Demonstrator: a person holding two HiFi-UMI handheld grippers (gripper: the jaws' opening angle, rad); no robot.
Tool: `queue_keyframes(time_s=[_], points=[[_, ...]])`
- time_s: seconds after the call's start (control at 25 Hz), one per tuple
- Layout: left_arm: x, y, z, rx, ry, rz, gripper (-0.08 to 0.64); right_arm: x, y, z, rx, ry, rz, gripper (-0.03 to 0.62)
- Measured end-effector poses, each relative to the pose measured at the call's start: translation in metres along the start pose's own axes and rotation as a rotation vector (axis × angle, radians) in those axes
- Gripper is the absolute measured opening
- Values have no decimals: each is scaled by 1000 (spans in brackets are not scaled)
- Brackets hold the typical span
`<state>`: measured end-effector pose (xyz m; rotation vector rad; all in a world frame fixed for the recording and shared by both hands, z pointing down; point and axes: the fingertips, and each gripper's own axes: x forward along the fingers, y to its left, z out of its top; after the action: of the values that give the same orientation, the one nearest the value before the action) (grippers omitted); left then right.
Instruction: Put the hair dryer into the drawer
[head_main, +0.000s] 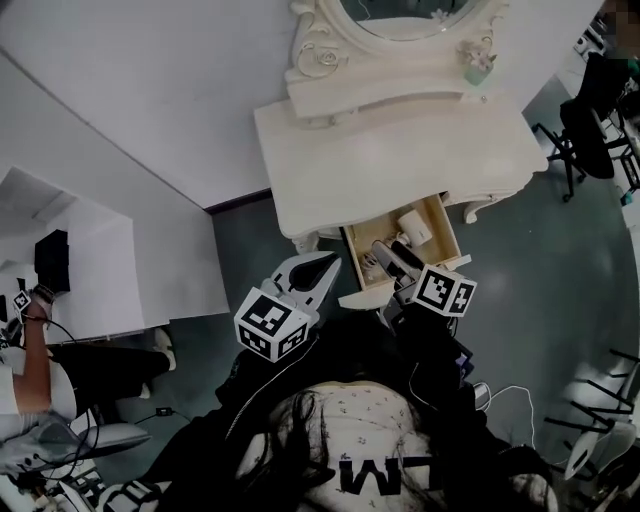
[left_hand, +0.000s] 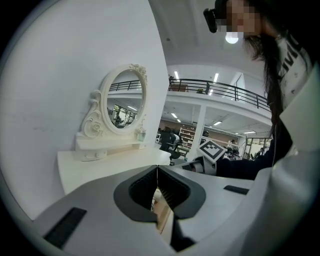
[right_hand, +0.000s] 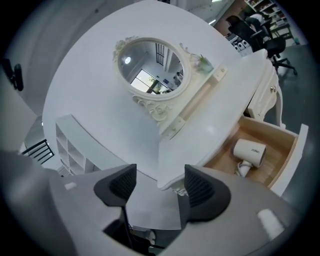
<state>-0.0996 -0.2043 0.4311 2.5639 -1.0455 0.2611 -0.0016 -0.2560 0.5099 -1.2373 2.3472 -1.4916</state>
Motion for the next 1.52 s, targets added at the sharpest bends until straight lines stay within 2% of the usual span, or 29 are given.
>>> queue_keyframes(time_s=[0.16, 0.36, 0.44, 0.56, 0.76, 0.84, 1.2, 1.36, 1.52], points=[[-18, -10, -4, 18, -3, -34, 0, -17, 23, -20, -106, -24, -5, 296], [-35, -21, -15, 28, 4, -91, 0, -37, 63, -36, -256, -86, 31, 294], [-38, -28, -20, 31, 9, -119, 0, -48, 74, -43, -324, -105, 29, 264], [-42, -37, -28, 27, 16, -141, 0, -60, 86, -54, -401, -107, 30, 262], [-36, -55, -35, 20, 28, -202, 0, -86, 89, -63, -501, -117, -33, 225], [-34, -60, -37, 21, 33, -215, 0, -94, 89, -65, -532, -116, -53, 221], [-26, -75, -41, 22, 40, -207, 0, -117, 81, -66, -580, -107, -81, 57], [-24, -87, -42, 22, 38, -172, 0, -135, 79, -74, -629, -73, -69, 57], [-25, -116, -45, 28, 31, -142, 0, -165, 76, -80, -645, -63, -42, 57]])
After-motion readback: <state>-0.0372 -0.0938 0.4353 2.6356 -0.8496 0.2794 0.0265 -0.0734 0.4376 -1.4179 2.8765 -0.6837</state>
